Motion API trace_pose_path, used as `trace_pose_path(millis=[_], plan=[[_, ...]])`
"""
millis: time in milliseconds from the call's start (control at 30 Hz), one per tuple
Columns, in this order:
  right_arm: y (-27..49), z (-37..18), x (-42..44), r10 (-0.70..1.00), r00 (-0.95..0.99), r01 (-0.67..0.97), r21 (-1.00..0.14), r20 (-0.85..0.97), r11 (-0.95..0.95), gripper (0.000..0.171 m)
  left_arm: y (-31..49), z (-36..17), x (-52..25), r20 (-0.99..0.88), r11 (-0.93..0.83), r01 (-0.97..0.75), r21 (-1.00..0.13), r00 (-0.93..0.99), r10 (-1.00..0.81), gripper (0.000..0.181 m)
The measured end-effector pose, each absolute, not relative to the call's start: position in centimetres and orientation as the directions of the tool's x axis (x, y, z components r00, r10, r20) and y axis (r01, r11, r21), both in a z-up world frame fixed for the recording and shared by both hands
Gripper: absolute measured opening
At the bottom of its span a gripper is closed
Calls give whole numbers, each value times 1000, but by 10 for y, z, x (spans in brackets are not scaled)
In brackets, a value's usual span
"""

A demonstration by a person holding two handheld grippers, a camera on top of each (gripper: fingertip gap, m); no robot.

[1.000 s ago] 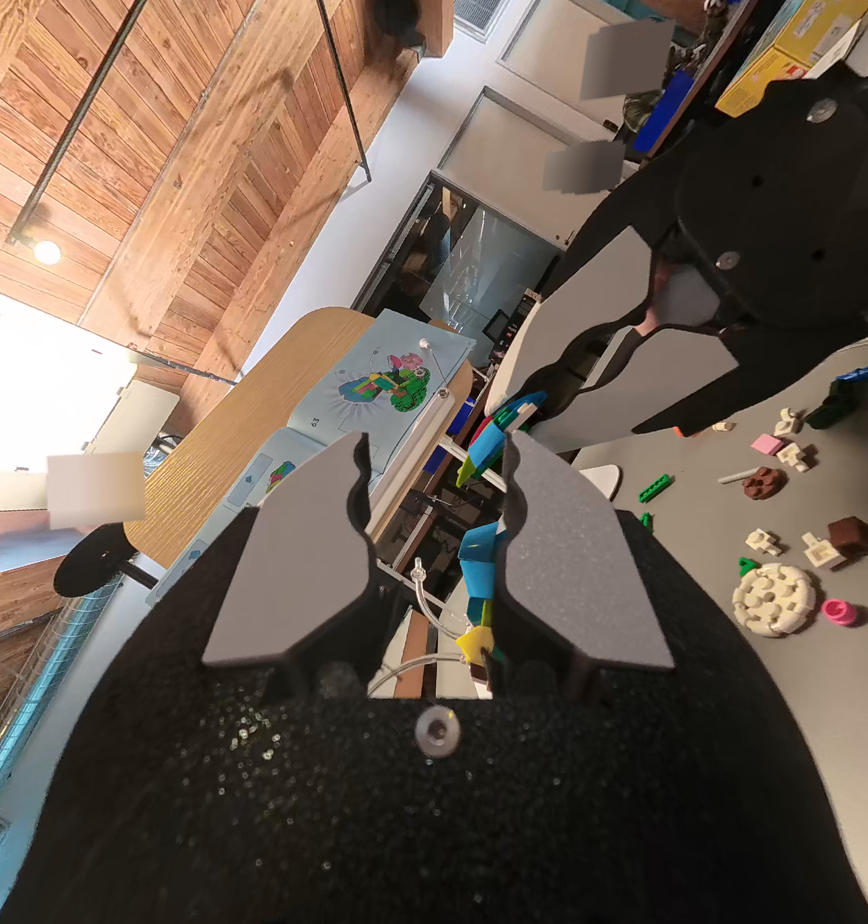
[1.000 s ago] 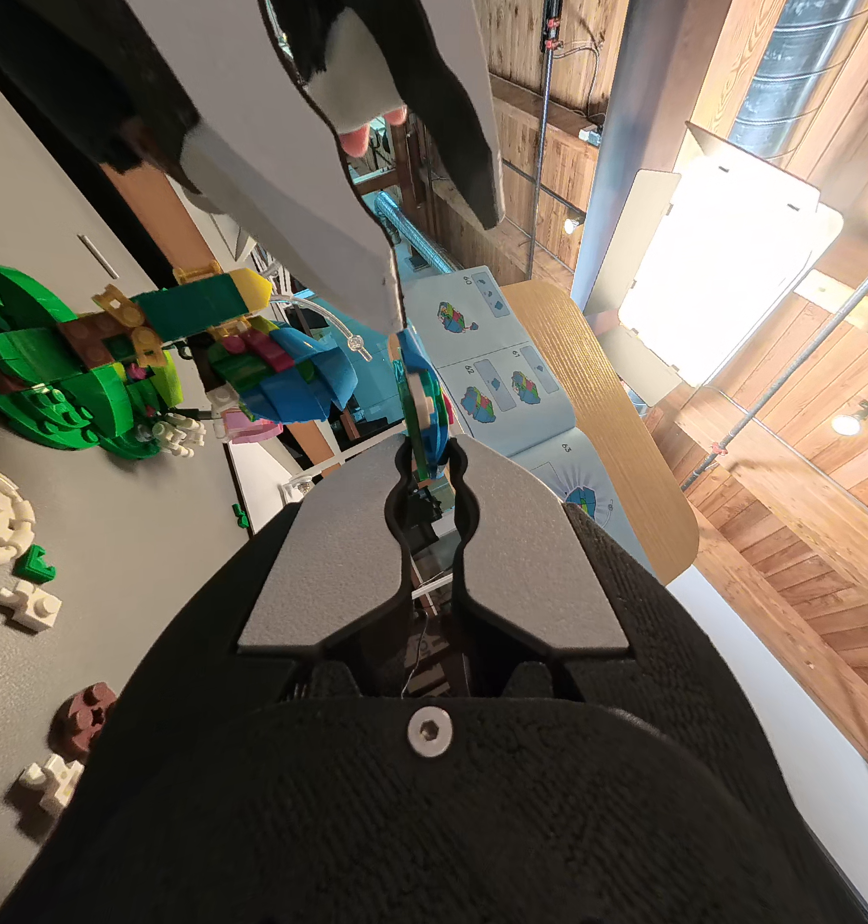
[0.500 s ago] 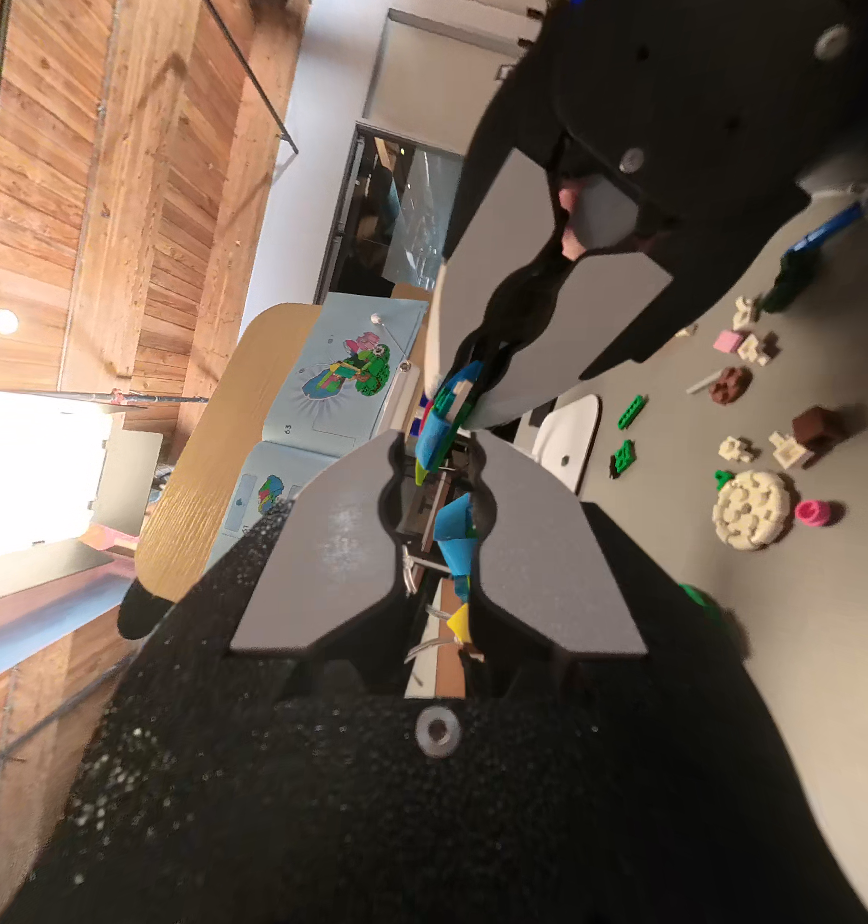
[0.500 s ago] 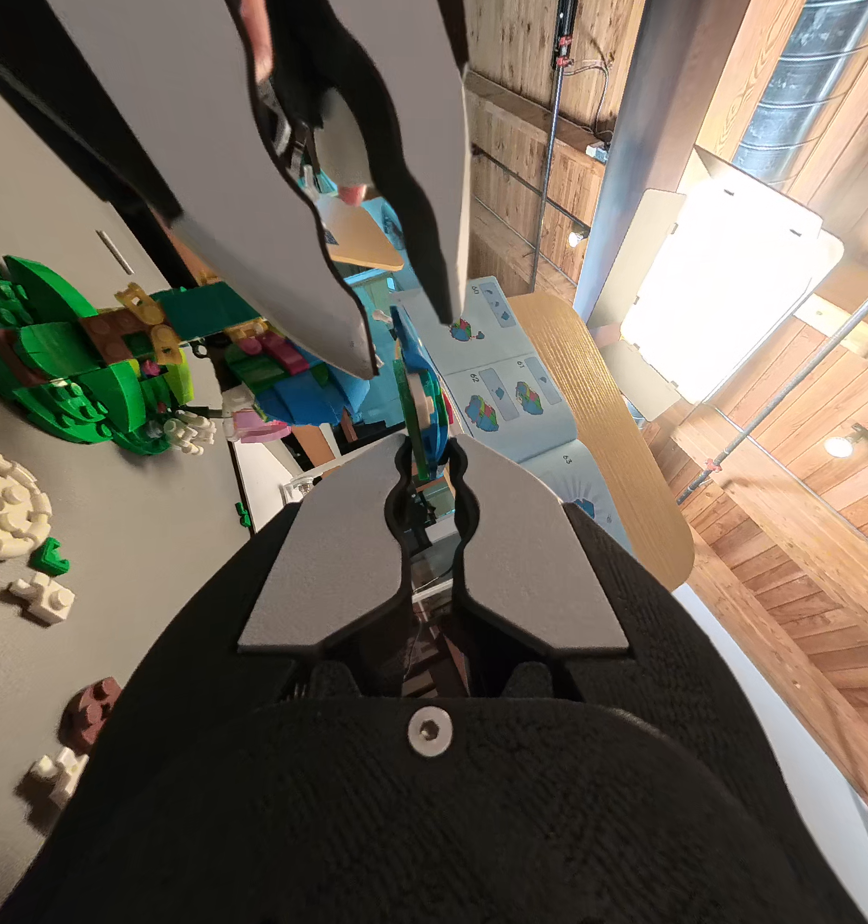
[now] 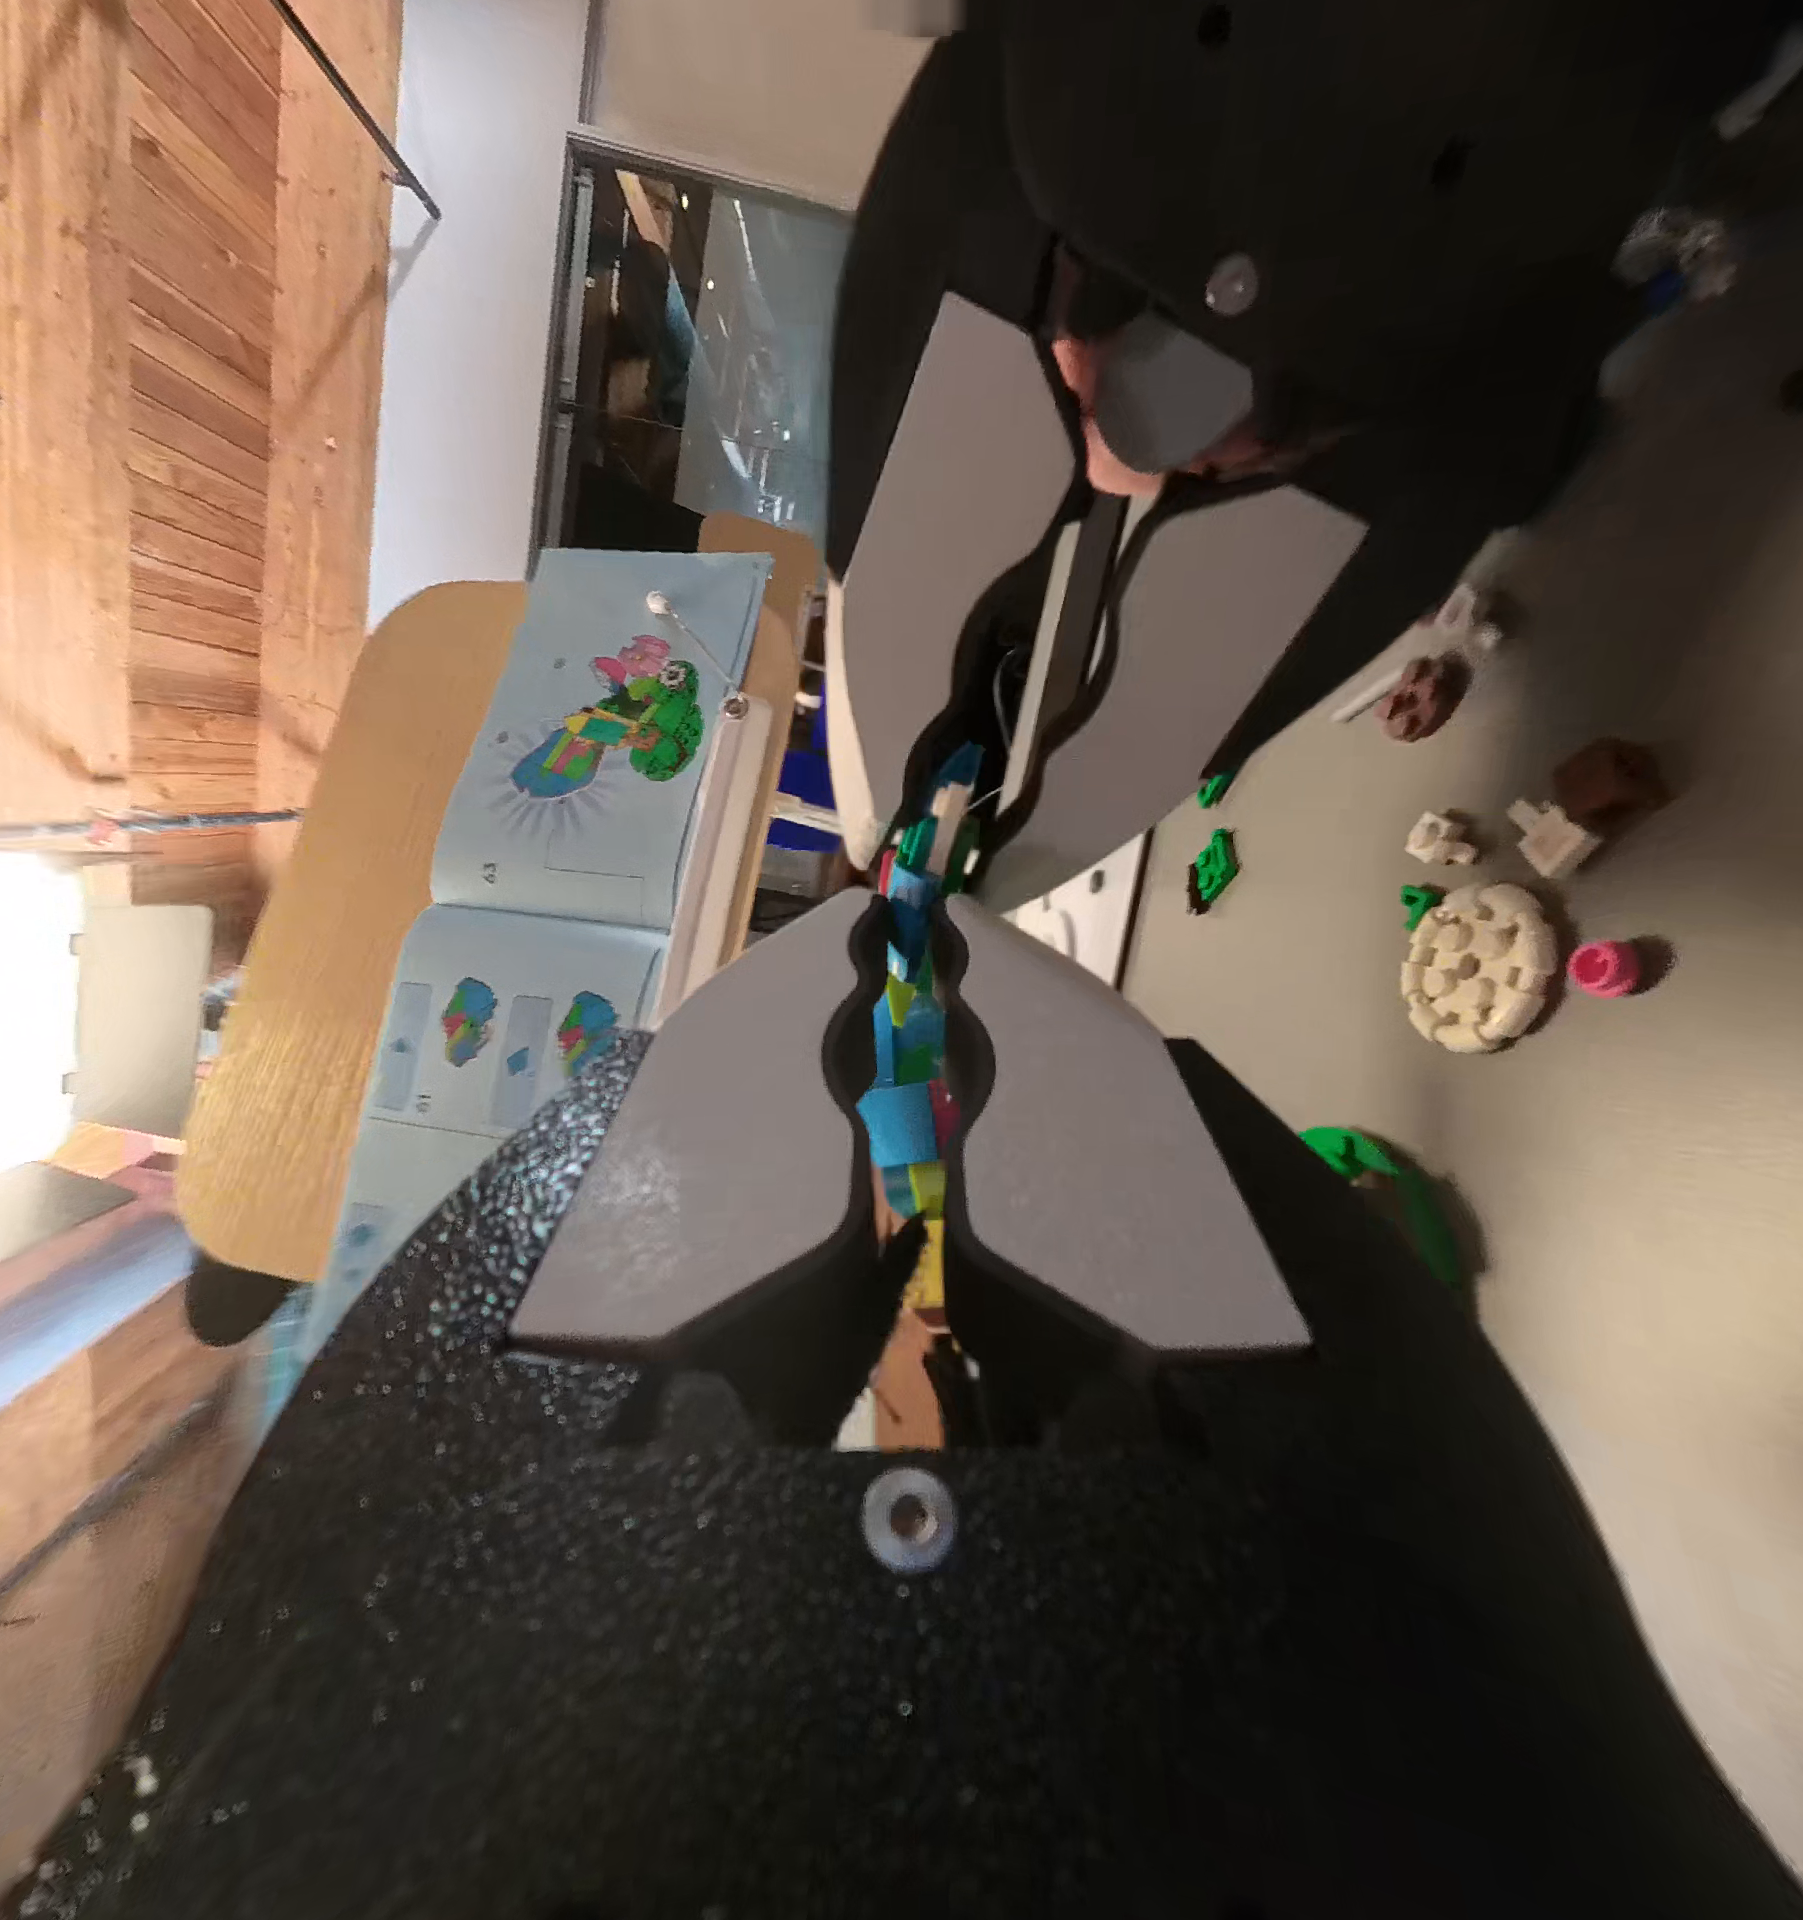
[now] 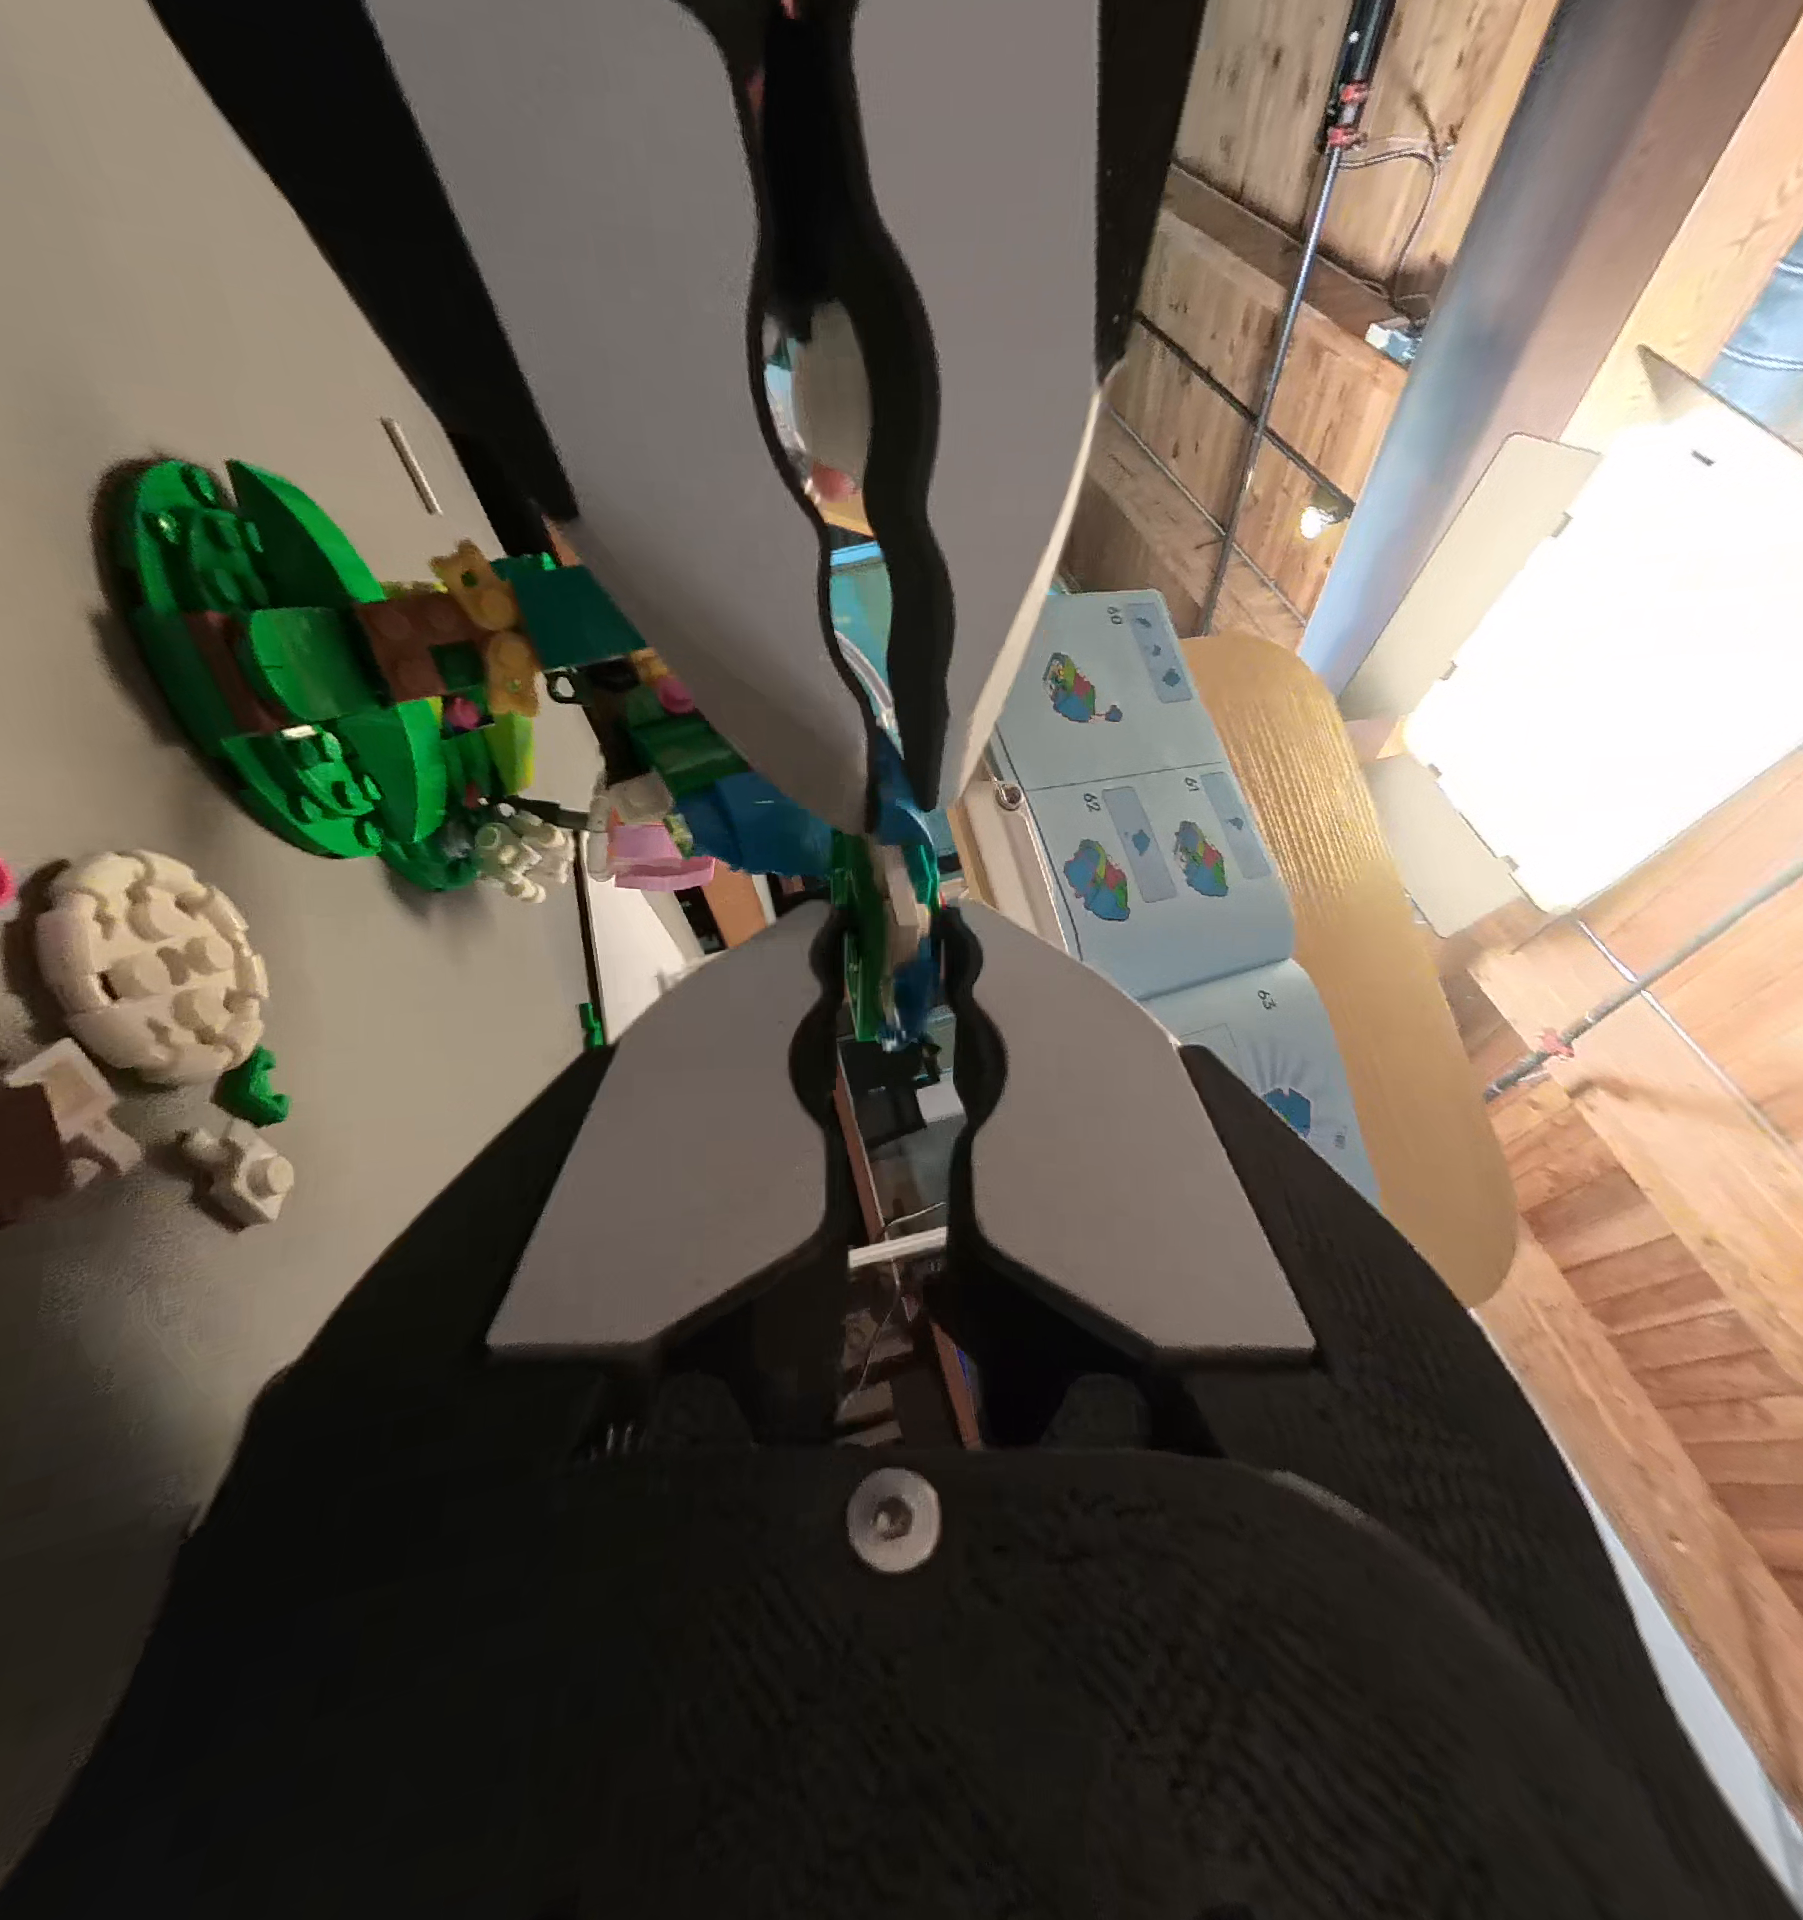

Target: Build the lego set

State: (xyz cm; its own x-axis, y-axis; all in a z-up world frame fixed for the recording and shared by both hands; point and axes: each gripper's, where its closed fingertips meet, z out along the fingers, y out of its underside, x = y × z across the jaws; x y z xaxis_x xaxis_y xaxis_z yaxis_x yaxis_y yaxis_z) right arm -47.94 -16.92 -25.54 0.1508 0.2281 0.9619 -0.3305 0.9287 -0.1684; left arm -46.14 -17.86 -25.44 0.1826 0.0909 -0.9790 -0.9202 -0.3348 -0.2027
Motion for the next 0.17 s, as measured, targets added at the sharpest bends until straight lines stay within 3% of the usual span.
trace_pose_path(millis=[167], plan=[[-171,-249,-477,188,202,-319,-117,961,940,15,-183,-249,-461,-901,-276,-858,-433,424,94,7]])
